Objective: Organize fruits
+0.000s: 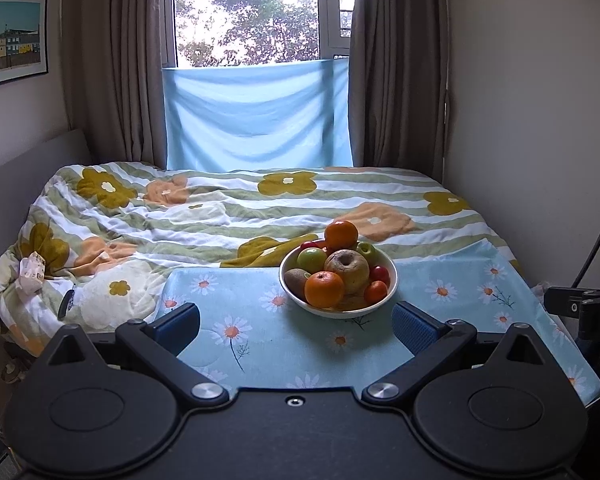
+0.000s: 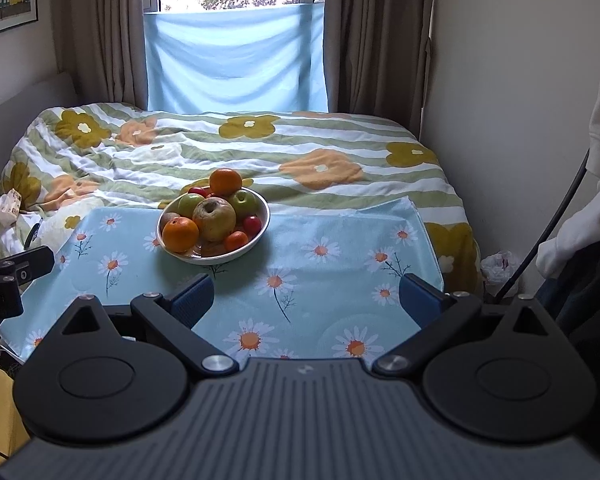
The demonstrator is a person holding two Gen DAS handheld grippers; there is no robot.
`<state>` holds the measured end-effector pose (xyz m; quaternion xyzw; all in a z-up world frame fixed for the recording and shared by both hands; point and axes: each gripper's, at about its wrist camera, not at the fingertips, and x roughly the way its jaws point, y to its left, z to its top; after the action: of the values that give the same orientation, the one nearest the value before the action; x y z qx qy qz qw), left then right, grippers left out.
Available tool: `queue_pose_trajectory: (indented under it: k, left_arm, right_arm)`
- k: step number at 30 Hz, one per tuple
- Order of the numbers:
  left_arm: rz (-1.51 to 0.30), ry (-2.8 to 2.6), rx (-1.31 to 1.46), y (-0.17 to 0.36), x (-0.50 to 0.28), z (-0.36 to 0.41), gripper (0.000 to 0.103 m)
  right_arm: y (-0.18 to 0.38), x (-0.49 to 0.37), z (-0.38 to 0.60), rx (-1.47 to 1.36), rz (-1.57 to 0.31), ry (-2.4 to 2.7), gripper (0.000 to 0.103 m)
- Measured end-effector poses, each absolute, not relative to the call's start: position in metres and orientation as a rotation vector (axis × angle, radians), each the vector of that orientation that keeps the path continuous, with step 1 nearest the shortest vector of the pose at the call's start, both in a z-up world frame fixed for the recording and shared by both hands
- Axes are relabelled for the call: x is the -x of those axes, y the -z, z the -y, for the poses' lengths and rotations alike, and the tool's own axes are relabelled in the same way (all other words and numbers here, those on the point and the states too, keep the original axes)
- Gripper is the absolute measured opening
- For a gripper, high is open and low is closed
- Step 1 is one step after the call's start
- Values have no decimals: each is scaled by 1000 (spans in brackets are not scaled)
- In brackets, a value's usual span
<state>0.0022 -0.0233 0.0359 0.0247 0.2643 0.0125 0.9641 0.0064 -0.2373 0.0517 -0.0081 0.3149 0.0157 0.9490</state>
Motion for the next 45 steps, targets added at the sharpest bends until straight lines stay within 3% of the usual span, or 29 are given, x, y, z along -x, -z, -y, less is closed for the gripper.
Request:
queue_pose_trajectory:
  k: [45]
  left_arm:
    - [-553,-16,-47,-32,-4,34,103]
  right_arm:
    - [-41,-12,238,-17,-687,-45,103]
